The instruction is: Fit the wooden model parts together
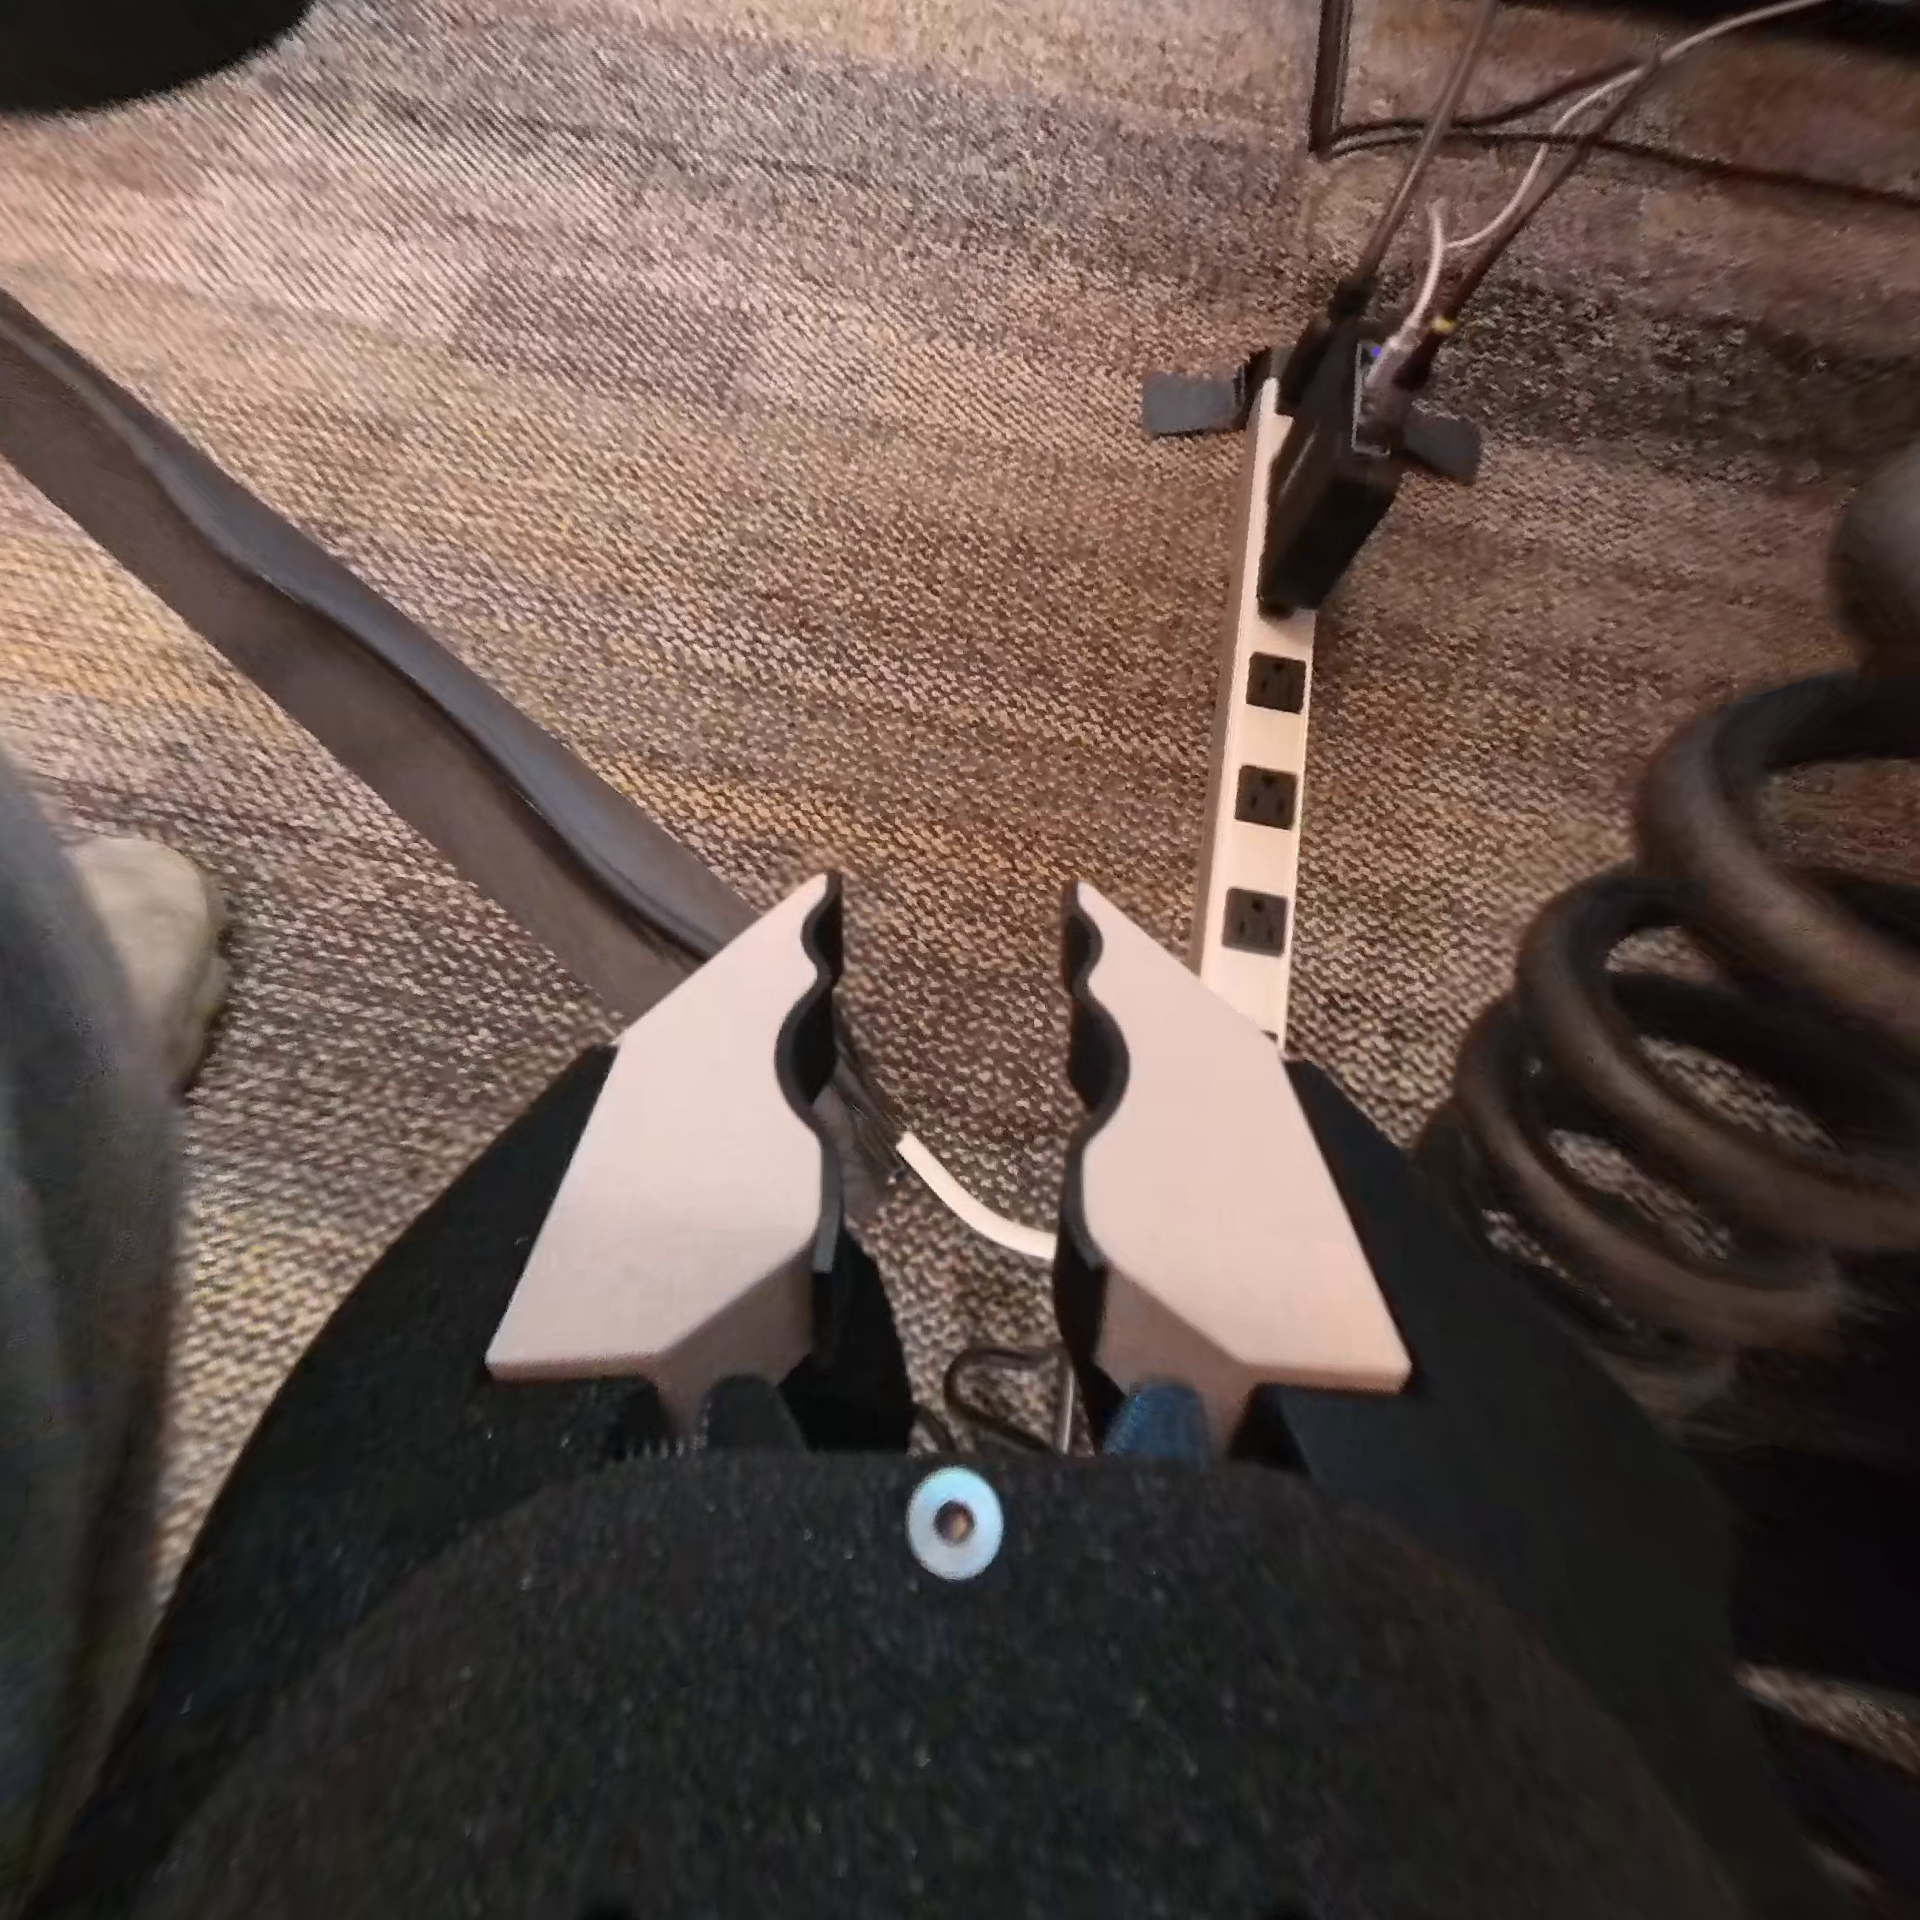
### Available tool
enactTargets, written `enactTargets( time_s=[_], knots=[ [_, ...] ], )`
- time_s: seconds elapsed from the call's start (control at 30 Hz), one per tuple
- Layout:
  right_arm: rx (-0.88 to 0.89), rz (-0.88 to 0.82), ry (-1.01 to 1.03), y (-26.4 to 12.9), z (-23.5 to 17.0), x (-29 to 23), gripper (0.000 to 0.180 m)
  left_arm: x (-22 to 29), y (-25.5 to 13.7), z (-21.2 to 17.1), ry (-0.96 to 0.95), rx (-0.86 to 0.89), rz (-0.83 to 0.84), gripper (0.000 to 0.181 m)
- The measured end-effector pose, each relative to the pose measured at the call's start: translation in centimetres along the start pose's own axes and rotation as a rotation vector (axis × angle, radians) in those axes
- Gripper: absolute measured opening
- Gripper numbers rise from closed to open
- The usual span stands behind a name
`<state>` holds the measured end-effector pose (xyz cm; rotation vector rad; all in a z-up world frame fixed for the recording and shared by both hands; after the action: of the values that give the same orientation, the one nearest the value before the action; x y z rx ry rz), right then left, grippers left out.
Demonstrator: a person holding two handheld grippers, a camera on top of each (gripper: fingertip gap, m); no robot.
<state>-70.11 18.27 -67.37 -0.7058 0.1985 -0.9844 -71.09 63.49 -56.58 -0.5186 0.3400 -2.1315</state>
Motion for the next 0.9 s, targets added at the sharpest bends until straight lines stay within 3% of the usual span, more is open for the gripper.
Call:
enactTargets(
  time_s=[0.1, 0.27, 0.47, 0.63, 0.77, 0.9],
  knots=[
    [0.007, 0.04, -0.028, 0.0, 2.1, 0.6, 0.033, 0.2, -1.1, 0.7, -0.021, 0.045, 0.027, 0.058],
    [0.031, 0.223, 0.071, 0.7, 8.9, -0.3, 0.04, 2.1, -4.4, -0.2, -0.098, 0.184, 0.134, 0.058],
    [0.064, 0.287, -0.061, 4.5, 15.5, -7.3, 0.038, 5.4, -8.7, -9.0, -0.267, 0.256, 0.304, 0.059],
    [0.201, 0.367, -0.177, 7.1, 22.5, -12.5, 0.039, 5.7, -16.9, -16.2, -0.294, 0.221, 0.519, 0.06],
    [0.249, 0.42, -0.232, 9.6, 23.4, -16.8, 0.039, 8.2, -23.0, -19.7, -0.314, 0.278, 0.672, 0.062],
    [0.221, 0.442, -0.228, 10.4, 20.8, -19.2, 0.039, 10.4, -25.1, -23.3, -0.391, 0.302, 0.755, 0.062]
  ],
)
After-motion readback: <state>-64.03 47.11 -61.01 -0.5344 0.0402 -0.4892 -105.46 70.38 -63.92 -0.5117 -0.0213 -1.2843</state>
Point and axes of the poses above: each gripper's, where its closed fingertips meet, y out along the fingers, z out of its top, x = y × z across the jaws, the point moved 5 cm from there along -y, back along the fingers, and after that the axes turned 12 degrees about -z, right-handed, at the moved point
